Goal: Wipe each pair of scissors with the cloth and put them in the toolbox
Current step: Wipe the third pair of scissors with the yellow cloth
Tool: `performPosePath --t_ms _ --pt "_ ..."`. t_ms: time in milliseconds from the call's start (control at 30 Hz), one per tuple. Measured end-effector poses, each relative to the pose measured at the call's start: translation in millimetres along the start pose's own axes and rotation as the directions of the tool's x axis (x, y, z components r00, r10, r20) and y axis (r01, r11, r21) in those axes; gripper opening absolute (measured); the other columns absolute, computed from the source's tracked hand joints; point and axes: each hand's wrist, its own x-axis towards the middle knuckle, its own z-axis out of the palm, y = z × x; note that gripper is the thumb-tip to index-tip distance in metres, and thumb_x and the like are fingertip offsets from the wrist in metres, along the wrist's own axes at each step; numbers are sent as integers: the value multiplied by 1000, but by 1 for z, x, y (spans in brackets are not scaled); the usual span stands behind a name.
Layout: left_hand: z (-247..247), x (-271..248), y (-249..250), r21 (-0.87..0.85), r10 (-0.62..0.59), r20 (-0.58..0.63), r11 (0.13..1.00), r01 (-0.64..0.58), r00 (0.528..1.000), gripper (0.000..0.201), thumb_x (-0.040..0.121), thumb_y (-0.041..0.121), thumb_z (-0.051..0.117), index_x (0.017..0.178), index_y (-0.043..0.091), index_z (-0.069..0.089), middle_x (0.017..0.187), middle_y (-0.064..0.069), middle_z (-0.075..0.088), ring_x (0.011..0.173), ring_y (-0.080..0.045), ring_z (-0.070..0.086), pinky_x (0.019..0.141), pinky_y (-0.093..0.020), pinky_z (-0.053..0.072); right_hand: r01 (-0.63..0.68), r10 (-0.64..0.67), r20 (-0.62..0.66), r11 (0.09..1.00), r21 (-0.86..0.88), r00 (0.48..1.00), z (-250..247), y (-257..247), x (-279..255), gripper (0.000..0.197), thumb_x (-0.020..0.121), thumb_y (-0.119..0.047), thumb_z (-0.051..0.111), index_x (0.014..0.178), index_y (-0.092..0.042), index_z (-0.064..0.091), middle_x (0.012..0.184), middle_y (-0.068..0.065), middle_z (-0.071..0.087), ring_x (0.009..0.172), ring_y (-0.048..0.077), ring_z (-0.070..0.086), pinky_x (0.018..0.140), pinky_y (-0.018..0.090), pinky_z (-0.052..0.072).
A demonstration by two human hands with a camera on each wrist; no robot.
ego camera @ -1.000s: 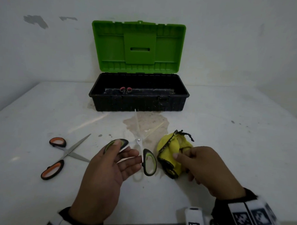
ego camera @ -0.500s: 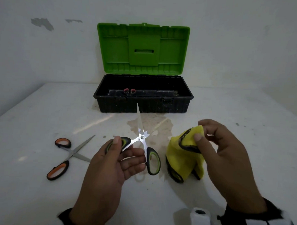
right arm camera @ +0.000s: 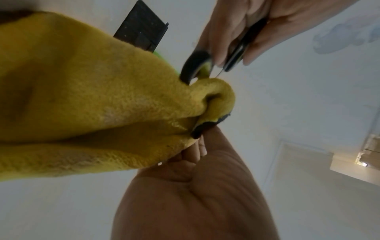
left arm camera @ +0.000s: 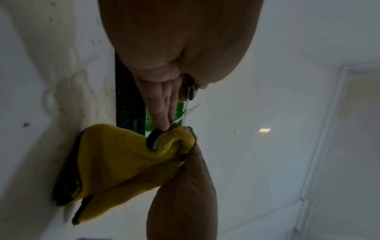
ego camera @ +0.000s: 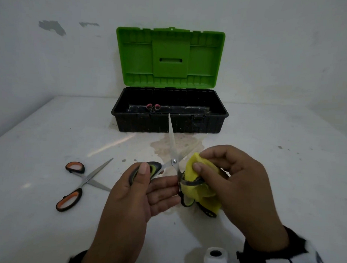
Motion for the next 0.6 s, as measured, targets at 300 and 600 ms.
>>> performPosePath --t_ms 300,600 --pt "-6 -3 -4 41 36 4 998 -36 999 40 79 39 46 100 8 61 80 -25 74 72 -38 75 56 -40 61 74 -83 -63 988 -133 995 23 -2 3 13 76 -22 82 75 -24 69 75 -16 68 74 0 66 61 4 43" --pt "-12 -3 -4 58 53 33 997 -55 998 38 78 36 47 94 5 61 77 -30 72 66 -40 73 52 -39 60 16 -26 -101 995 -98 995 24 0 3 17 76 -23 82 67 -21 69 64 -9 68 64 9 65 56 12 46"
